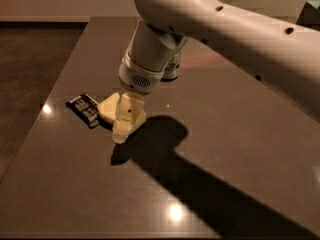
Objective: Move sponge near rxbar chocolate
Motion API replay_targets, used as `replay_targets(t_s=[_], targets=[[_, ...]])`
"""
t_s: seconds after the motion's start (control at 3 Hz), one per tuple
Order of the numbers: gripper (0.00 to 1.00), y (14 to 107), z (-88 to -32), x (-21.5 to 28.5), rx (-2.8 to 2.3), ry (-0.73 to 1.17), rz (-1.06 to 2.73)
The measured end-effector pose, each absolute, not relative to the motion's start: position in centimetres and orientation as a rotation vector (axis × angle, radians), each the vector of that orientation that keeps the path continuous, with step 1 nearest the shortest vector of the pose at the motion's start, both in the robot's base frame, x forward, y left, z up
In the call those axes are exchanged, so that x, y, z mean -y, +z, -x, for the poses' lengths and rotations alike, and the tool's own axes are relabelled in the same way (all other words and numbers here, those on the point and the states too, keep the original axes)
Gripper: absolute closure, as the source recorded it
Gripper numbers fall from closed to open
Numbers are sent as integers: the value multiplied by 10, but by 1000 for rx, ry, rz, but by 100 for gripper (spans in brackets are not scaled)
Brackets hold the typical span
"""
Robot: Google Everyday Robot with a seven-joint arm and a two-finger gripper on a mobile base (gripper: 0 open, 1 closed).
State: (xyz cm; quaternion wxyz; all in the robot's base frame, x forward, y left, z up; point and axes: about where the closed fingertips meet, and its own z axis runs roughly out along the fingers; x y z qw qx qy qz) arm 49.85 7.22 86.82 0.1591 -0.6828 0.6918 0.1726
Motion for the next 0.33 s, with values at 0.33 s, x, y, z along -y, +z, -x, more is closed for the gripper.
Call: replay_targets(t_s=[0.33], targets=[[0,868,-498,-72,-1978,493,1952]])
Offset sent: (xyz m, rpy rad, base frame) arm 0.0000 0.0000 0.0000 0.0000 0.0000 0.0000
